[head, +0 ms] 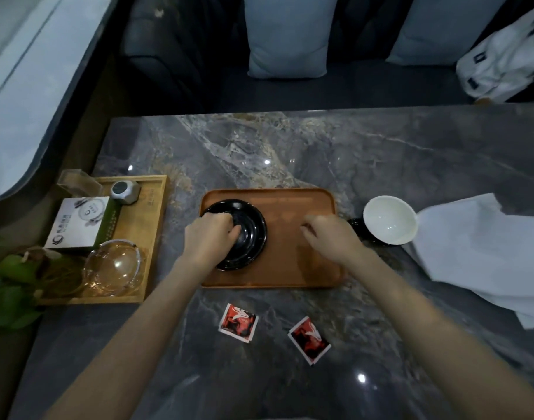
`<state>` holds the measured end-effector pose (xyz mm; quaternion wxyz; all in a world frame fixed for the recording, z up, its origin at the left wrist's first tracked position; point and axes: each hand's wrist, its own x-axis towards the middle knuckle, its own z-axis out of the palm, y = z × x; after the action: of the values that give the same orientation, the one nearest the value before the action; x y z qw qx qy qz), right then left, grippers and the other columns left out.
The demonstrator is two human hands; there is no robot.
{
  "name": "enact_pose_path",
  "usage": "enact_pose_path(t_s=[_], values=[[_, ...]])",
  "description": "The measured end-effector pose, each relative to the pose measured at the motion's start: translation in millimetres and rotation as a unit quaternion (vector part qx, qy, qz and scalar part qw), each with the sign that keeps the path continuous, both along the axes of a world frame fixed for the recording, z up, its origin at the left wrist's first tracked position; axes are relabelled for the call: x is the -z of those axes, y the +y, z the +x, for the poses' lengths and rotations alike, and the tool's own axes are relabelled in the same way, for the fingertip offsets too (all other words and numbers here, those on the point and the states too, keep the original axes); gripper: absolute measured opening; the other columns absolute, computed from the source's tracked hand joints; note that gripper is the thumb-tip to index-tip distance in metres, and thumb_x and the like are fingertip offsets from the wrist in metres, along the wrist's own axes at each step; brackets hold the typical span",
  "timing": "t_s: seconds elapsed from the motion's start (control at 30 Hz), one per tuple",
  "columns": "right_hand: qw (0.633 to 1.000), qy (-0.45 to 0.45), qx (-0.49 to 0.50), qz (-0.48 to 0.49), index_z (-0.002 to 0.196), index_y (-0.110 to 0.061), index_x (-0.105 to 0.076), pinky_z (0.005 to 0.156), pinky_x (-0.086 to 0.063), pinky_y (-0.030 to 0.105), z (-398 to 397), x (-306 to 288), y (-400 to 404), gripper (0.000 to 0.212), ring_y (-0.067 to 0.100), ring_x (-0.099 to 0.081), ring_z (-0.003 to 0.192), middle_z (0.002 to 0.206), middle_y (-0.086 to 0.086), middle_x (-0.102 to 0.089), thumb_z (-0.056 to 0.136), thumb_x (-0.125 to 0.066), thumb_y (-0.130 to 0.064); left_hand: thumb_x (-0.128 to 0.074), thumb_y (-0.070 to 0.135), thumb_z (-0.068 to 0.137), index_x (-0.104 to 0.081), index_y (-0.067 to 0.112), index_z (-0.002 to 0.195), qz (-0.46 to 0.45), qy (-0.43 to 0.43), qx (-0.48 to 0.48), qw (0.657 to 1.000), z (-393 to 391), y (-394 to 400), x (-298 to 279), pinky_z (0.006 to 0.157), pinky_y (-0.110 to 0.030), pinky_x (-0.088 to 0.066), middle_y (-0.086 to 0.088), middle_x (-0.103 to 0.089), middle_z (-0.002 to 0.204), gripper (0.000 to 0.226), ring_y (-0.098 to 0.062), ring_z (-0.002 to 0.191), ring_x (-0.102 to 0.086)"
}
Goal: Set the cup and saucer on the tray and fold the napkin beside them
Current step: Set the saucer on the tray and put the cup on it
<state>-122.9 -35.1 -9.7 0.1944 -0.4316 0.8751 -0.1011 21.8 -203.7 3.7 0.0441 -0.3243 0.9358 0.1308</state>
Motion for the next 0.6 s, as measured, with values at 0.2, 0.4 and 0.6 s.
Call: enact_pose_path(t_s=[0.2, 0.4, 0.6], values=[[0.994, 0.08, 0.057, -0.037, 0.097, -0.006, -0.062, 0.073, -0.047, 0.039, -64.7, -15.6, 77.4, 0.023, 0.037, -0.06, 0.093, 0.099, 0.017, -0.065, 0.091, -0.043, -0.018, -0.047, 0.032, 0.092, -0.06, 0.008, 0.096, -0.012, 0.069, 0.084, 0.994, -59.9, 70.1, -2.8, 0.065, -0.035, -0.043, -0.008, -0.064, 0.098, 0.027, -0.028, 0.095, -0.059], [0.989, 0.094, 0.114, -0.023, 0.125, -0.01, -0.049, 0.084, -0.041, 0.037, -113.5, -7.2, 144.5, 0.033, 0.03, -0.046, 0.117, 0.127, 0.013, -0.053, 0.093, -0.043, -0.014, -0.062, 0.021, 0.084, -0.056, 0.001, 0.115, 0.027, 0.141, 0.121, 0.982, -105.8, 133.9, 11.3, 0.081, -0.041, -0.048, -0.02, -0.06, 0.113, 0.037, -0.036, 0.106, -0.054], [0.989, -0.057, 0.132, -0.023, 0.145, -0.015, -0.021, 0.096, -0.04, 0.038, -127.4, 14.5, 164.6, 0.052, 0.03, -0.045, 0.125, 0.143, 0.011, -0.043, 0.096, -0.038, -0.023, -0.062, 0.009, 0.082, -0.031, 0.0, 0.14, 0.085, 0.106, 0.137, 0.981, -135.6, 168.2, 47.6, 0.107, -0.042, -0.033, -0.021, -0.038, 0.143, 0.066, -0.034, 0.132, -0.036]])
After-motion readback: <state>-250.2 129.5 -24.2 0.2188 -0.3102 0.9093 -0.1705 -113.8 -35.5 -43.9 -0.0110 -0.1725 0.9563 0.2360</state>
